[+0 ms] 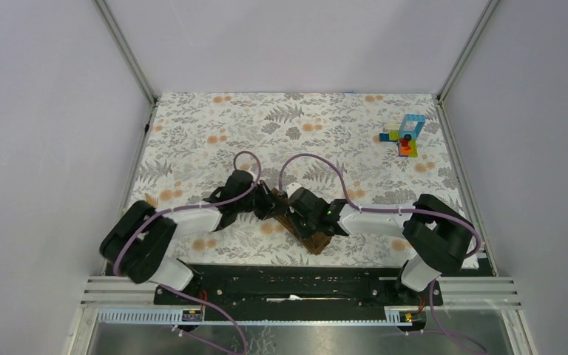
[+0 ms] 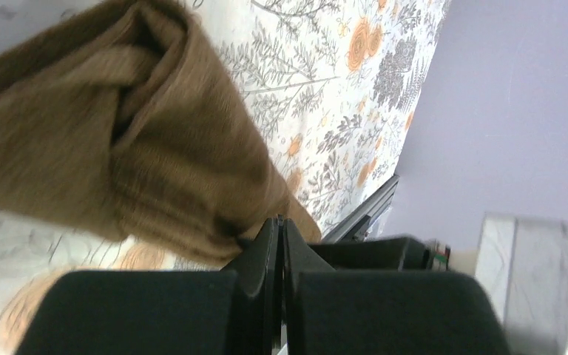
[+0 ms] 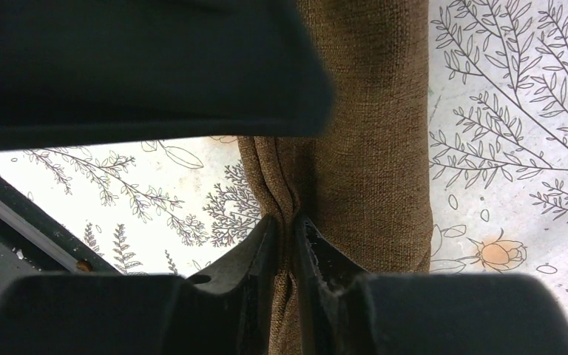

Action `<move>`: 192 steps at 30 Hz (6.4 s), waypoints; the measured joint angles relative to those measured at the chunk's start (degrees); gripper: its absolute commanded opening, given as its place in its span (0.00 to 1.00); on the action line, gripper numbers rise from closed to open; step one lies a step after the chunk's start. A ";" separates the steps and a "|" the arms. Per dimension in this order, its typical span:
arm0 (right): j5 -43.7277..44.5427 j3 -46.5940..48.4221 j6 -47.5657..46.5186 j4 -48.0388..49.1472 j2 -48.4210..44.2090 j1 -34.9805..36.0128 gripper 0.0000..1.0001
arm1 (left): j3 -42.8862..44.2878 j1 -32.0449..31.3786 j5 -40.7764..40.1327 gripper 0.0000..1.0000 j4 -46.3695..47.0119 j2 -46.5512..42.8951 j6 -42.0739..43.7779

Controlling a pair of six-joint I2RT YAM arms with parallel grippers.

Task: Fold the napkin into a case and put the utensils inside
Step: Smooth out the smaller rectangle-folded napkin at the center of the board, then pick up the smaller rectangle-folded napkin from the center of the board, then fold the smaller rectangle-folded napkin at the center of the board, then move the smaller rectangle folded napkin to the center of the board.

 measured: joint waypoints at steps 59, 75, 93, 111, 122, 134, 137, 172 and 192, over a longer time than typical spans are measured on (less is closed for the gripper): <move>15.06 9.09 -16.76 -13.25 1.18 11.69 0.63 | 4.72 6.93 18.67 0.00 13.33 23.32 9.92; 24.81 7.02 -14.51 -7.39 6.99 12.28 0.45 | 4.44 7.26 19.56 0.00 14.91 23.96 9.90; 5.84 -4.07 -5.25 5.51 -6.84 5.49 0.00 | 17.68 16.74 13.68 0.61 -8.85 3.76 14.49; -52.26 -19.82 43.95 63.58 17.25 -26.38 0.01 | 20.00 20.09 9.42 0.63 -28.81 -12.07 21.22; -49.75 -14.32 30.18 35.71 9.94 -33.97 0.64 | 16.41 14.05 11.85 0.61 -23.32 -7.76 20.13; -27.98 5.40 9.31 -6.78 -8.59 -24.24 0.46 | 19.17 8.33 14.67 0.46 -6.95 18.75 15.39; -29.38 0.90 10.43 -6.45 -9.14 -20.74 0.38 | 20.52 8.39 13.75 0.45 -5.20 21.40 15.21; -12.52 -5.79 11.76 -11.10 -10.88 -19.87 0.60 | 26.05 9.44 -2.16 0.59 -14.60 21.38 25.59; -11.98 -3.43 7.54 -18.27 -18.12 -28.15 0.80 | 24.06 2.86 -6.71 0.99 -28.96 4.42 30.69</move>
